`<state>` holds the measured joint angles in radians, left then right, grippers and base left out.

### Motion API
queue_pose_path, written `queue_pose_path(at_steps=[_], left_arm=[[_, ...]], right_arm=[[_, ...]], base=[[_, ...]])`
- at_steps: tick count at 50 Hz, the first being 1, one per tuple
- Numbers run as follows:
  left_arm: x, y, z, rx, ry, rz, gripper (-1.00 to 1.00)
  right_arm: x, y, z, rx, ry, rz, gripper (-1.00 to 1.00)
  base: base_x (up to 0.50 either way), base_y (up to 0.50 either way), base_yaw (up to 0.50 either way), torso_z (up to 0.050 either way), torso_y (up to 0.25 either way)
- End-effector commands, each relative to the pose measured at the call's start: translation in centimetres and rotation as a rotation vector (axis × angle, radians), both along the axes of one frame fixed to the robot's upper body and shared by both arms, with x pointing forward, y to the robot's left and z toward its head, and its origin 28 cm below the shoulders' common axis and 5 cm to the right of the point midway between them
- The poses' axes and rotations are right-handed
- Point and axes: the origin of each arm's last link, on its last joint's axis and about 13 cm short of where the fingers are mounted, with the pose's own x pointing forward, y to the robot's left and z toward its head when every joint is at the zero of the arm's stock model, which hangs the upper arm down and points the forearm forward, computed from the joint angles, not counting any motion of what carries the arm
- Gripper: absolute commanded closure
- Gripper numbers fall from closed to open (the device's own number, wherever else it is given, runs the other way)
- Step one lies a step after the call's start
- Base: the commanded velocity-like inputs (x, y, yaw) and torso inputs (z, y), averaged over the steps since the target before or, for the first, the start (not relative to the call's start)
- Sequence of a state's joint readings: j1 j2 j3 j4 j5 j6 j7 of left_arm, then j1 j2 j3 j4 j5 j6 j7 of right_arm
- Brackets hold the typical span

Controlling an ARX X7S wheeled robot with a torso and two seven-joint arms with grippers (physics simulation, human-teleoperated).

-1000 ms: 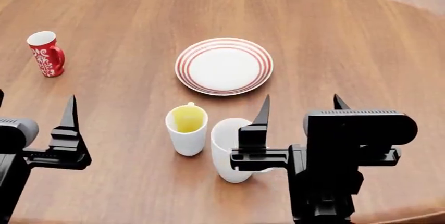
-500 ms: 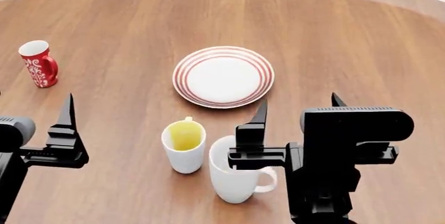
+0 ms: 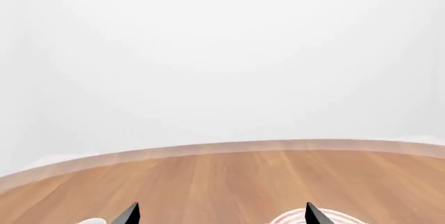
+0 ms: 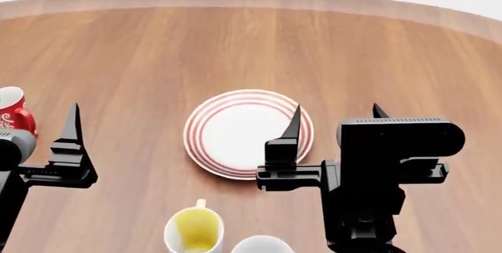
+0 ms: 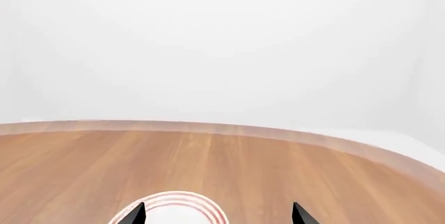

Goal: Pick up the red mug and put it on the plate

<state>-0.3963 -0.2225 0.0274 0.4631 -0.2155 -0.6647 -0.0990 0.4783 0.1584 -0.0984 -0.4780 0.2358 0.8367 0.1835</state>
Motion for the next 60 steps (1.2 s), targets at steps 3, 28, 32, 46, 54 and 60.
queue_pose_path(at_steps=[3,28,32,46,54,60], left_arm=[[0.0,0.0,0.2,0.001,-0.005,0.001,-1.0],[-0.1,0.0,0.3,0.006,-0.01,-0.001,-1.0],[-0.1,0.0,0.3,0.006,-0.01,0.0,-1.0],[0.0,0.0,0.1,0.004,-0.007,-0.003,-1.0],[0.1,0.1,0.0,0.002,-0.003,0.001,-1.0],[0.6,1.3,-1.4,-0.039,0.061,0.22,-1.0]], right_arm=[[-0.1,0.0,0.1,-0.002,0.004,0.008,-1.0],[-0.1,0.1,0.0,-0.006,0.009,0.008,-1.0],[-0.2,0.1,0.0,-0.007,0.008,0.009,-1.0],[-0.1,0.1,-0.2,-0.003,0.009,0.009,-1.0],[-0.2,0.1,-0.2,-0.009,0.003,0.011,-1.0],[0.0,0.0,-0.5,-0.007,0.011,0.003,-1.0]], base=[[0.5,0.0,0.0,0.0,0.0],[0.5,0.0,0.0,0.0,0.001],[0.5,0.0,0.0,0.0,0.0],[0.46,0.0,0.0,0.0,0.002],[0.0,0.0,0.0,0.0,0.0],[0.0,0.0,0.0,0.0,0.0]])
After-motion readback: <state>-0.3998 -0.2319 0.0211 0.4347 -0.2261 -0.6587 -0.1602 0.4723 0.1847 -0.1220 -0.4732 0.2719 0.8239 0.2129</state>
